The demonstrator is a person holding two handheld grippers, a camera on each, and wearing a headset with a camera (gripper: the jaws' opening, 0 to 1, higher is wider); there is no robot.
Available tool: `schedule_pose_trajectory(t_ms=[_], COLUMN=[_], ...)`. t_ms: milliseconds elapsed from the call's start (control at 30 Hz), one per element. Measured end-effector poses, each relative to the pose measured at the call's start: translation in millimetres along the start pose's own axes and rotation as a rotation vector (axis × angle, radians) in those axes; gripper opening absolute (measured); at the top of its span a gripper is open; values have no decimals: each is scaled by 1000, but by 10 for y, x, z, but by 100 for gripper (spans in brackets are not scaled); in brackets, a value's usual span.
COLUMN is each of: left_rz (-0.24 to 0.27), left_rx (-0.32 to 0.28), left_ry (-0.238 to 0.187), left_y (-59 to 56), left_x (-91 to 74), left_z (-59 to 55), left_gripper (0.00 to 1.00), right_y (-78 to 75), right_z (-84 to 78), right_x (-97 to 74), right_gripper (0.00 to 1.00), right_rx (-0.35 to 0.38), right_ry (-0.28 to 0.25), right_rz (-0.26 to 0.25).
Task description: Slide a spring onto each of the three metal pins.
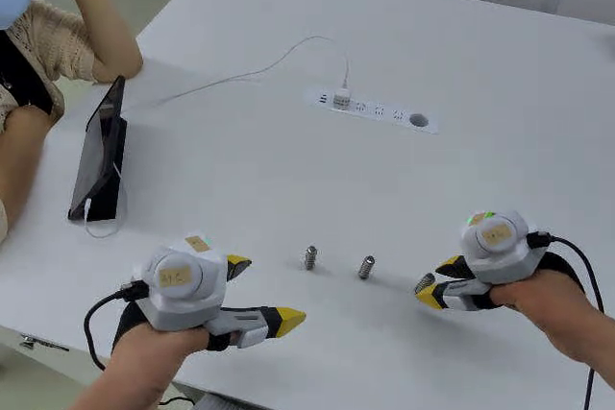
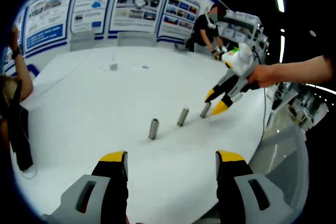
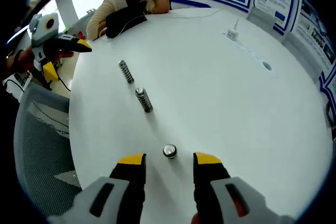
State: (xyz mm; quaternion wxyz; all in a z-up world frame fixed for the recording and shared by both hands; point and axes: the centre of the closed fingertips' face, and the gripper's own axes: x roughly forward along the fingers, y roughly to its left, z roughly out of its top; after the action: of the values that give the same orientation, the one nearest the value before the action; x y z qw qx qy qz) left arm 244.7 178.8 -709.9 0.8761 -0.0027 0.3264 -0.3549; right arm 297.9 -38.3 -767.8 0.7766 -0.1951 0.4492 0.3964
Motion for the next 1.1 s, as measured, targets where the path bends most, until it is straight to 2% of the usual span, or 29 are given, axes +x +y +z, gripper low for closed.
schedule_pose_trajectory(t_ms=[67,267,433,533,1100], left_rz=[1,6,13,14,17], left_rx=[0,6,9,8,20], left_ry=[2,1,-7,-10,-15], left_y=[-7,-15,-23,-24,-42], left_x=[-11,-61,-90,-94,-128], left_z=[-4,39,95,103,153], left_gripper=[69,69,69,69,70], right_y=[10,59,29,97,375], right_z=[-73,-167,-181,-159,-66], right_x=[-25,-105,-181,-213,-387], right_gripper=[41,47,53,56,66], right_rx=[10,88,174,218,314], right_ry=[-2,-70,-154,-201,-335], right_rz=[-21,-43,-113,-108,-107])
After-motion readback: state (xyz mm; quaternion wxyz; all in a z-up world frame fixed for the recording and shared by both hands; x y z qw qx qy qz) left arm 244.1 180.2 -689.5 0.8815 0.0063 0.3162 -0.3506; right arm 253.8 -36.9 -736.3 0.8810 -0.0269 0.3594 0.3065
